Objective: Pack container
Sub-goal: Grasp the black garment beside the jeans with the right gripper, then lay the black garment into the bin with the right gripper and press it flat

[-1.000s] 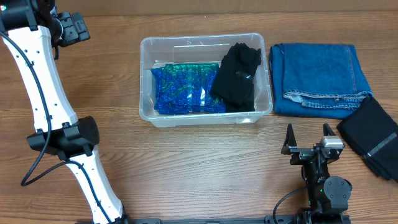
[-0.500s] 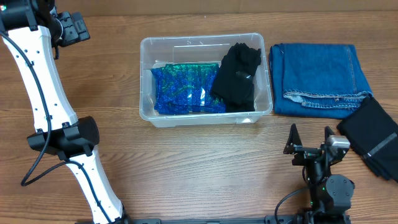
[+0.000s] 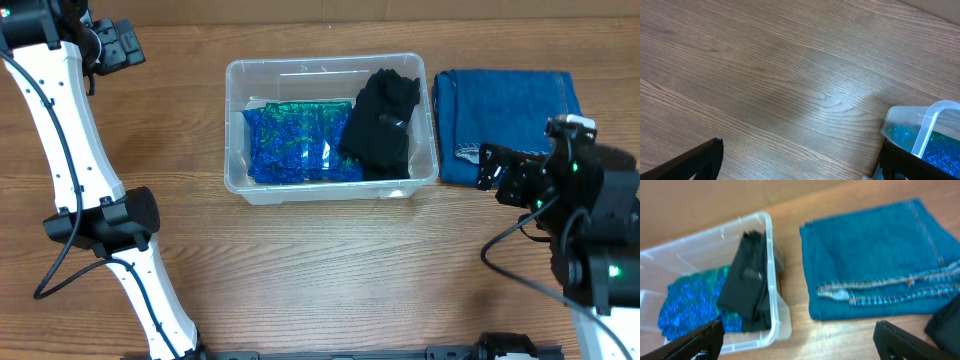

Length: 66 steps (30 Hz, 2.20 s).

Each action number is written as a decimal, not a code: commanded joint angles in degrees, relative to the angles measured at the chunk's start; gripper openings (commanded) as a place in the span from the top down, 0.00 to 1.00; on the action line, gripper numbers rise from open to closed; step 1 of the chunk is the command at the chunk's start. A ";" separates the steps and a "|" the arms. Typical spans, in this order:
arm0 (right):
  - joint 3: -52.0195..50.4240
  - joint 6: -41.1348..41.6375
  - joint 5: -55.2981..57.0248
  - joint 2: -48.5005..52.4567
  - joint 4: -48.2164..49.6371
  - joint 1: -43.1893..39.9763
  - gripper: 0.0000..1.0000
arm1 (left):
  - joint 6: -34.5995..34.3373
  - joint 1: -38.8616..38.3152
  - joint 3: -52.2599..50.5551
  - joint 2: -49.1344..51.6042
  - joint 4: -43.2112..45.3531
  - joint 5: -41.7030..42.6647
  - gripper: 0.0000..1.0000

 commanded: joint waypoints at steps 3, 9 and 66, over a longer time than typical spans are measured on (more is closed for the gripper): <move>1.40 8.11 3.98 7.15 -6.80 -1.97 0.00 | -0.20 -0.11 0.92 -0.98 -0.13 0.28 0.00; 0.22 41.77 19.45 7.26 -16.83 -17.77 0.00 | -0.20 -0.11 0.92 -0.98 -0.13 0.28 0.00; 4.55 2.80 -24.22 0.94 0.07 -28.48 0.96 | -0.20 -0.11 0.92 -0.98 -0.13 0.28 0.00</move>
